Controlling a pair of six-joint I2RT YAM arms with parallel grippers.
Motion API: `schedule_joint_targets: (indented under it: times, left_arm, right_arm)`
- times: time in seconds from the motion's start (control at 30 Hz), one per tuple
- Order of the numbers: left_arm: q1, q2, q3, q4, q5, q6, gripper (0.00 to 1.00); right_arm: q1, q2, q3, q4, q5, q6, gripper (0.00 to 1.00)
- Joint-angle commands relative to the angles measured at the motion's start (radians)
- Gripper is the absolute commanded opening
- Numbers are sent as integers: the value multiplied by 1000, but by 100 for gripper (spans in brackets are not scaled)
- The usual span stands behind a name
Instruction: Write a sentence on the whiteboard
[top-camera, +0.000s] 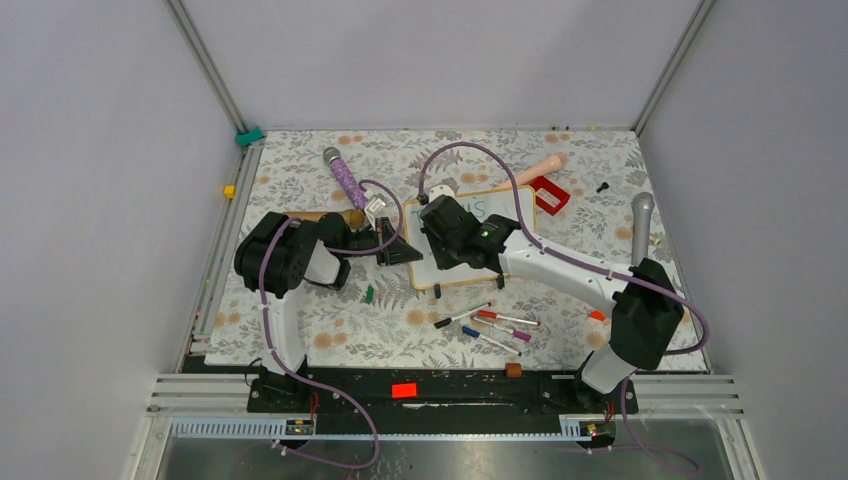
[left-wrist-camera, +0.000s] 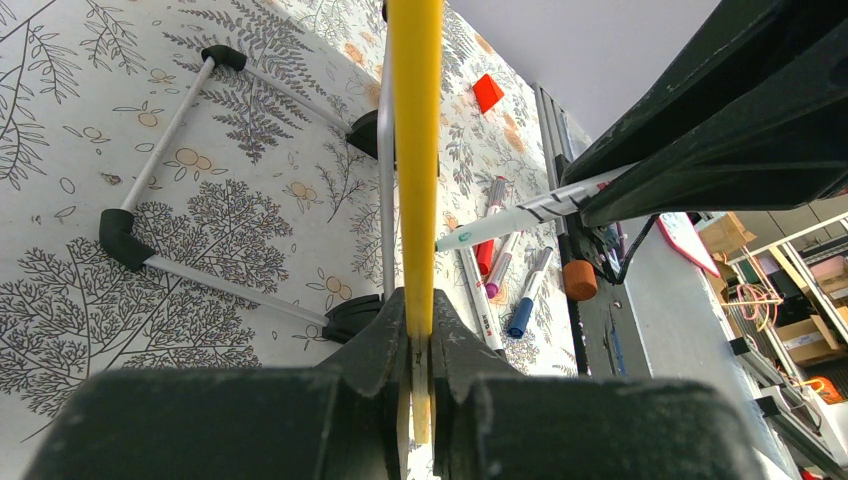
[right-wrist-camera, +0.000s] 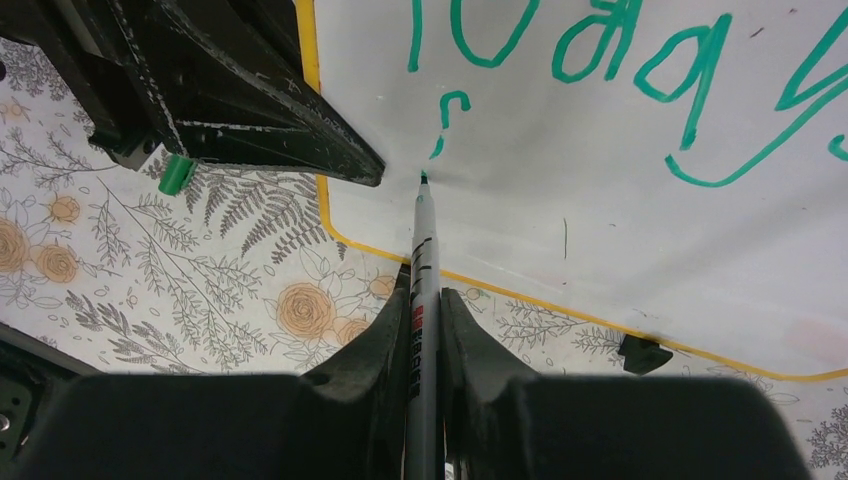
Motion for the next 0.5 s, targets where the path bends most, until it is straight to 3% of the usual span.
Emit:
schedule_joint_targets:
  times: [0.0, 0.47]
  left_arm:
    - [-12, -23, -1, 65, 58, 30, 0]
    - [-15, -25, -4, 65, 60, 30, 0]
  right_arm:
    - [5, 5, -13, -13, -15, 14, 0]
    - [5, -53, 3, 9, 26, 40, 0]
